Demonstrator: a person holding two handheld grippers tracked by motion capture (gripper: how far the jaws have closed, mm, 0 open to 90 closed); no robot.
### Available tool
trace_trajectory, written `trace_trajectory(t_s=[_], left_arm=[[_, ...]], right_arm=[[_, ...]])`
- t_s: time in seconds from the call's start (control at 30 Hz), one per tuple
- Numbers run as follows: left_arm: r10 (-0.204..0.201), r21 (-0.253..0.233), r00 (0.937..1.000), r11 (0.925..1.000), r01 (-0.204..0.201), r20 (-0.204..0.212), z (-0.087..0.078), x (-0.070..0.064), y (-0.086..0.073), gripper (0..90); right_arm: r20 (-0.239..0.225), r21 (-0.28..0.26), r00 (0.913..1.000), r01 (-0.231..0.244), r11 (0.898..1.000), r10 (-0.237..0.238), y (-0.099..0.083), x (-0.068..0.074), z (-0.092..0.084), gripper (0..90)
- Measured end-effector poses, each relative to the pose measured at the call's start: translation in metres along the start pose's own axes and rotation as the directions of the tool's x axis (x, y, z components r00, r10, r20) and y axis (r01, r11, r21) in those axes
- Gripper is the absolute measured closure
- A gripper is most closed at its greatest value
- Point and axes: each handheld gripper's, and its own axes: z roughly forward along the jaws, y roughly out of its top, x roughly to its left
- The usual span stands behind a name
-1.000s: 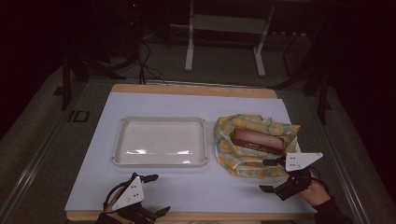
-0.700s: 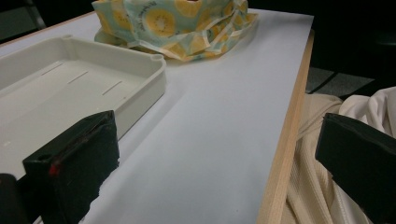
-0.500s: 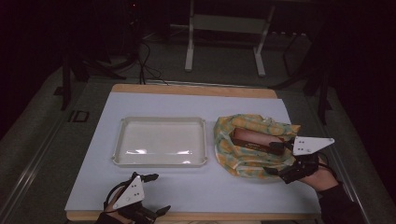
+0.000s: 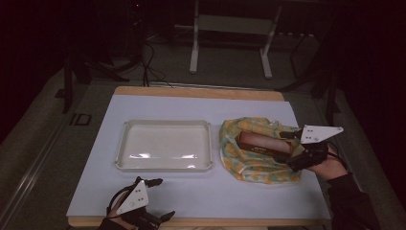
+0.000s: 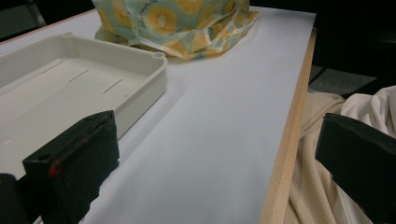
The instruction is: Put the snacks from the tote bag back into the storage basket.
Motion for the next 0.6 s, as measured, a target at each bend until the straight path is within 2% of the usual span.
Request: trace_trajectory(t_s=[0.27, 0.6], left_arm=[[0.002, 0.001, 1.0, 1.0, -0.002, -0.004, 0.0, 0.0, 0.0, 0.0], [0.004, 0.004, 1.0, 1.0, -0.004, -0.004, 0.001, 0.0, 0.0, 0.0]], right_arm=[[0.019, 0.033, 0.9998, 0.004, 0.999, -0.005, 0.004, -0.021, 0.006, 15.2], [0.031, 0.081, 0.9995, 0.0, 0.997, -0.003, 0.0, -0.039, 0.015, 15.7]])
